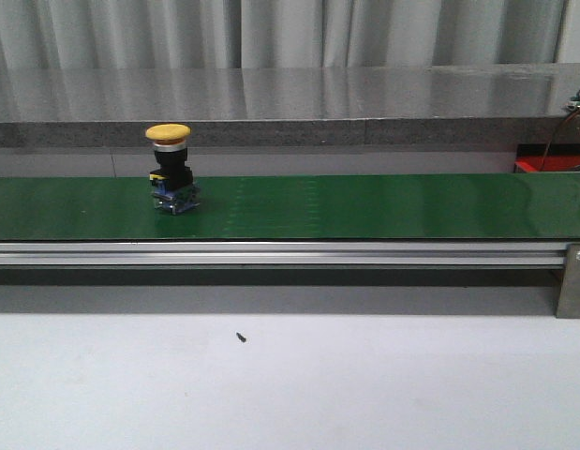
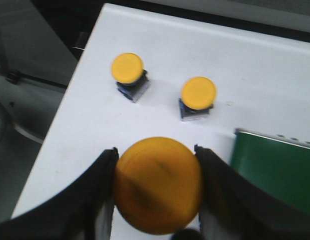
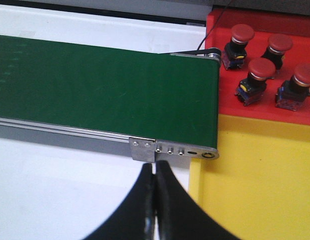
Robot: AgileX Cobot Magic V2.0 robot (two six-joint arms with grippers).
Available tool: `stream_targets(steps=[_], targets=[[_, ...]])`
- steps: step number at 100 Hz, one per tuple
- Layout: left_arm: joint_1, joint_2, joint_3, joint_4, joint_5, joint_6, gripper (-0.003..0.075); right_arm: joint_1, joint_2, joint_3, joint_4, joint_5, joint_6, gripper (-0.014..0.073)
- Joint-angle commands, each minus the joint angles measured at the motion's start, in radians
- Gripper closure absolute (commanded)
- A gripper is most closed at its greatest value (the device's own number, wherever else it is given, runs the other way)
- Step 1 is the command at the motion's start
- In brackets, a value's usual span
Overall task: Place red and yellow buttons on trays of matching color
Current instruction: 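Place the second yellow button on the belt and open the left gripper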
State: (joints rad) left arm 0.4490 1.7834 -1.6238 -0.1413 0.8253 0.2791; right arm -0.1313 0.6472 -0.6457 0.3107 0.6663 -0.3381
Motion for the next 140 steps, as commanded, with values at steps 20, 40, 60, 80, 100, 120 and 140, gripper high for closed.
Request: stream_targets(steps=[20,40,60,80,100,120,140], targets=[[-0.125,-0.199,0.212,-0.033,-0.113,0.004,0.0548,-0.001,-0.003,-0.025,0.016,-0.064,-0.004,0.0662],[-0.212,-0.2,0.254,-0.056,-0.112,0.028,0.0548,-0.001,-0.003,-0.025,0.016,-0.064,-0.004,0.0662],[-0.264,-0.18,0.254,-0.058,-0.121,0.028,0.0548,-0.001,-0.003,-0.025,0.016,-0.064,-0.004,0.0662],[-0.274,-0.141,0.254,-0.075,-0.117,0.028,0.0548,-0.001,-0.003,-0.025,0.016,-0.064,-0.004,0.0662],[-0.274,-0.095,0.255,-0.075,-0.095,0.028,0.0548,-0.001,-0.003,-0.025,0.016,-0.064,-0.004,0.0662],[-0.274,-0.074,0.255,-0.077,-0.085,0.028,0.0493,-0.001,-0.003,-0.025,0.016,-0.064,-0.004,0.0662],[-0.276,-0.084,0.255,-0.143,-0.079,0.08,0.0197,-0.001,-0.003,-0.025,0.016,-0.064,-0.004,0.0662]])
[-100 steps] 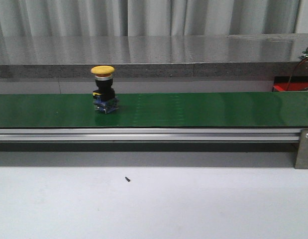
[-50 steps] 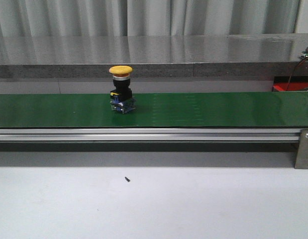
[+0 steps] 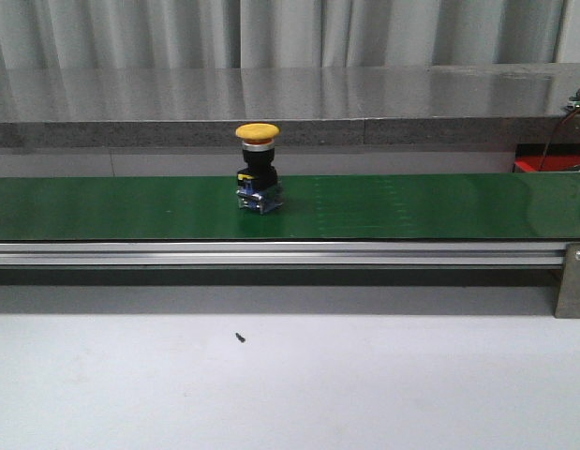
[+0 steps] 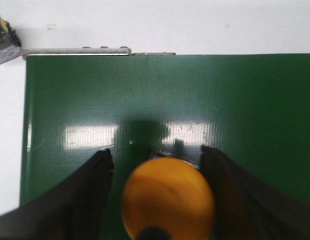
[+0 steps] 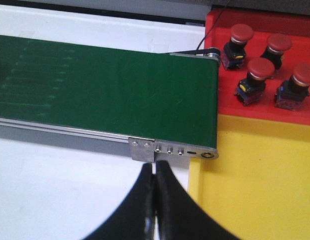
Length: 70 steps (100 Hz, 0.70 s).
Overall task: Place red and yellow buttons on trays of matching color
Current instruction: 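Place the second yellow button on the belt and open the left gripper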
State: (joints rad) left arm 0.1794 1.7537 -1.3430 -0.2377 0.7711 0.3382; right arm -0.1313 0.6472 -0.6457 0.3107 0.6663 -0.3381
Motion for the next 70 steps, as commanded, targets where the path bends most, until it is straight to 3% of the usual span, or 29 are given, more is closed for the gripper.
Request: stream_targets(steps=[1,13,49,70], targets=[[-0.006,-0.055,-0.025,-0.048,-0.025,0.021,0.0181,-0.001,-0.003,-0.025,0.016,-0.064,-0.004,0.0662],[-0.028,-0.083,-0.028,-0.05,-0.025,0.026,0.0122,-0.001,-0.003,-0.025,0.016,-0.064,-0.004,0.0662],[-0.077,-0.233,-0.029,-0.071,-0.098,0.03,0.0123,-0.001,-0.003,-0.025,0.016,-0.064,-0.004,0.0662],[-0.087,-0.381,0.028,-0.115,-0.147,0.106,0.0125,-0.001,-0.003,-0.025,0.016,-0.064,-0.004,0.0662]])
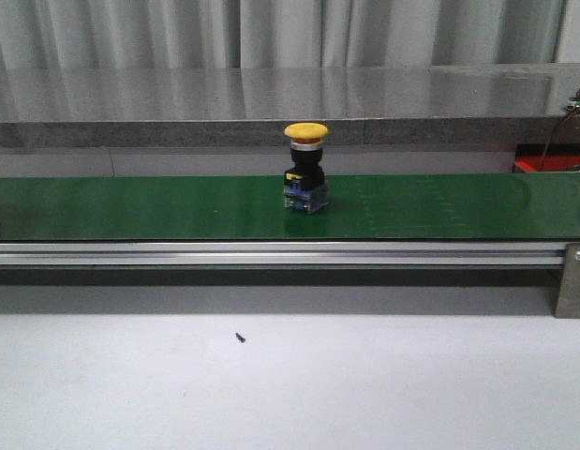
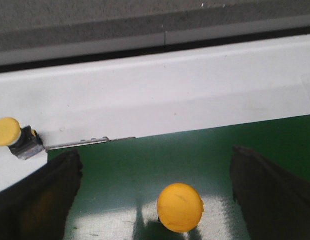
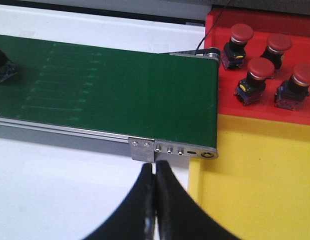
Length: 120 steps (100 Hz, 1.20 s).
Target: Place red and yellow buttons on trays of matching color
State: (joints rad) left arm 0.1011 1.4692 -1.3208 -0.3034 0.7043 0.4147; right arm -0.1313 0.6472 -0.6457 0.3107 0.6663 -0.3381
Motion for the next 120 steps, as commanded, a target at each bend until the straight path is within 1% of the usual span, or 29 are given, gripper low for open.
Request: stream_targets(steps=[1,17,31,45,50,59,60,61,65,66,69,84,105,110,115,119,120], targets=[[-0.008,-0.103,0.011,-0.054,-0.085,0.032,0.0126,-0.001,-0.003,-0.025,0.016,-0.064,-0.004,0.0662],[-0.008,-0.259,0.16,-0.092,-0.159,0.047,0.0168,-0.001,-0.003,-0.025,0.016,-0.069,-0.004,0.0662],[-0.008,-0.391,0.292,-0.096,-0.166,0.047,0.026,-0.001,-0.003,-0.025,0.016,-0.1,-0.004,0.0662],[-0.008,-0.524,0.416,-0.096,-0.174,0.048,0.0421,-0.001,-0.003,-0.025,0.016,-0.1,-0.004,0.0662],[-0.008,-0.568,0.456,-0.096,-0.182,0.048,0.0496,-0.001,-0.003,-0.025,0.016,-0.1,-0.004,0.0662],[-0.008,-0.642,0.519,-0.096,-0.202,0.048,0.0607,-0.001,-0.003,-0.025,0.016,-0.1,-0.004,0.0662],[-0.008,-0.654,0.527,-0.096,-0.207,0.048,0.0635,-0.001,-0.003,-0.025,0.016,-0.1,-0.004,0.0662],[-0.008,-0.659,0.531,-0.096,-0.207,0.048,0.0635,-0.001,-0.003,-0.025,0.016,-0.1,-0.004,0.0662],[-0.008,-0.697,0.555,-0.096,-0.217,0.048,0.0698,-0.001,-0.003,-0.025,0.016,-0.1,-0.004,0.0662],[-0.008,-0.697,0.558,-0.096,-0.219,0.048,0.0698,-0.001,-0.003,-0.025,0.016,-0.1,-0.004,0.0662],[-0.008,-0.722,0.572,-0.096,-0.224,0.048,0.0739,-0.001,-0.003,-0.025,0.016,-0.1,-0.004,0.0662],[-0.008,-0.793,0.625,-0.096,-0.231,0.048,0.0739,-0.001,-0.003,-0.025,0.027,-0.101,-0.004,0.0662],[-0.008,-0.8,0.648,-0.096,-0.227,0.048,0.0739,-0.001,0.0,-0.025,0.037,-0.083,-0.004,0.0648],[-0.008,-0.8,0.648,-0.096,-0.224,0.048,0.0739,-0.001,0.0,-0.025,0.04,-0.069,-0.004,0.0609],[-0.008,-0.8,0.648,-0.098,-0.224,0.048,0.0739,-0.001,0.0,-0.025,0.052,-0.052,-0.004,0.0536],[-0.008,-0.8,0.648,-0.098,-0.224,0.048,0.0739,-0.001,0.0,-0.025,0.064,-0.038,-0.004,0.0446],[-0.008,-0.8,0.648,-0.098,-0.224,0.048,0.0739,-0.001,0.0,-0.025,0.065,-0.034,-0.004,0.0411]])
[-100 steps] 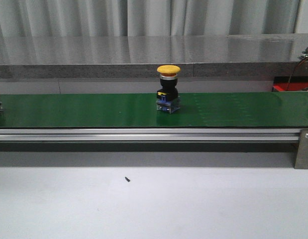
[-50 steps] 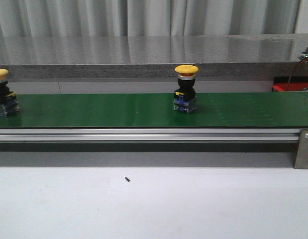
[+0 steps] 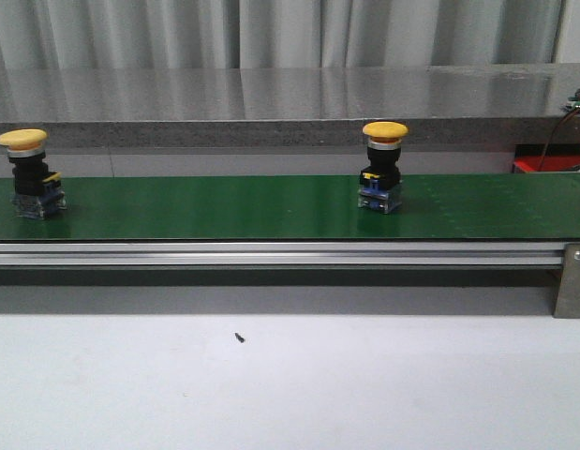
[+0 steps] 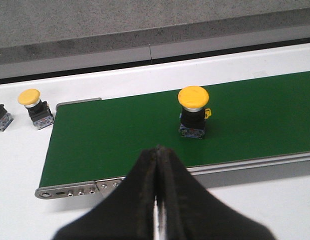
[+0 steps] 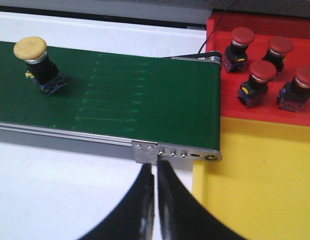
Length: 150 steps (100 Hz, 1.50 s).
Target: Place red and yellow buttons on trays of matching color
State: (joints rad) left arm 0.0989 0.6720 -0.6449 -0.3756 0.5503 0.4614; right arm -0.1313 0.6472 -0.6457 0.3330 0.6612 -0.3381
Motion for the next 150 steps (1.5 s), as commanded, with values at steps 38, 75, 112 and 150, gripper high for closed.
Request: stream_targets(steps=[38,75,112,150], targets=[[-0.006,0.001,-0.028,-0.05,-0.07,0.002,0.0739,-0.001,0.122,-0.103,0.069,0.06,-0.005,0.0022],[-0.006,0.001,-0.028,-0.05,-0.07,0.002,0.0739,0.116,0.543,-0.401,0.071,0.081,-0.039,0.0022],[-0.006,0.001,-0.028,-0.05,-0.07,0.002,0.0739,0.217,0.876,-0.683,0.02,0.104,-0.039,0.0022],[-0.006,0.001,-0.028,-0.05,-0.07,0.002,0.0739,0.217,1.078,-0.794,0.02,0.129,-0.039,0.0022]])
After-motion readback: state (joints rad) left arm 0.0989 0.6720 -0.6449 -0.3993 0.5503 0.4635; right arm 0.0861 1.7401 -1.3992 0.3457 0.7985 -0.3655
